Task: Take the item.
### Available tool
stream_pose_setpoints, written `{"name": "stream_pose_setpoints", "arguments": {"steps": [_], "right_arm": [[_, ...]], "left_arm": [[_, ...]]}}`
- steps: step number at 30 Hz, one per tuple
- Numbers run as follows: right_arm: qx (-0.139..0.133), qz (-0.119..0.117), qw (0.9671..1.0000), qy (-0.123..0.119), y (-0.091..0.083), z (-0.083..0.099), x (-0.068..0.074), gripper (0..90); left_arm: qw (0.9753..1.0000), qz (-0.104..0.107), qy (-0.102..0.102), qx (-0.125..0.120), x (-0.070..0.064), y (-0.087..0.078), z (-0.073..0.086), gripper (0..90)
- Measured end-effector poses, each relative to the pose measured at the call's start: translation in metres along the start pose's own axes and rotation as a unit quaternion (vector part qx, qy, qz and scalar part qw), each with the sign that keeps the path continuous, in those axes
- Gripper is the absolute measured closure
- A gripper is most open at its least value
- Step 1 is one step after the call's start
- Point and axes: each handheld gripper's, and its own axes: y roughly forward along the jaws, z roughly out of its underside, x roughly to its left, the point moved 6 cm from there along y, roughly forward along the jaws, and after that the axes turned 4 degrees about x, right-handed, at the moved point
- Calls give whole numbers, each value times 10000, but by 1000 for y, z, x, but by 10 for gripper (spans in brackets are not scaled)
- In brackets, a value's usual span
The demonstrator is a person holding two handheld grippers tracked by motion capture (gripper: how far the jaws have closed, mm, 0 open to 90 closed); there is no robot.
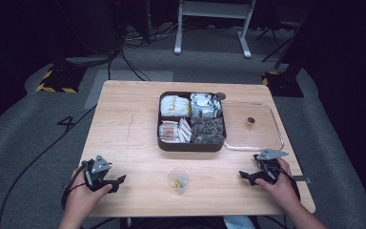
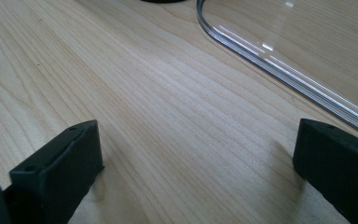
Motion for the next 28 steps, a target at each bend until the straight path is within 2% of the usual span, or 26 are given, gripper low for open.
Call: {"name": "stream_pose_setpoints", "arguments": {"steps": [7, 11, 15, 18, 20, 28], "right_arm": [[0, -1, 10000, -1, 0, 0, 0, 13], [1, -2, 10000, 0, 0, 0, 0, 13], [1, -1, 10000, -1, 0, 0, 0, 13], [0, -1, 10000, -2, 0, 0, 0, 13], [0, -1, 10000, 2, 0, 0, 0, 13], [0, -2, 10000, -1, 0, 0, 0, 13]], "left_arm": [[9999, -76, -55, 60, 6, 6, 7, 253], [9996, -124, 40, 257, 7, 12, 12, 229], [9998, -35, -99, 148, 8, 18, 12, 179], [9997, -52, -207, -101, 7, 24, 11, 103], [9997, -73, -212, -98, 8, 25, 11, 69], [9996, -105, -260, -85, 8, 25, 11, 55]]}}
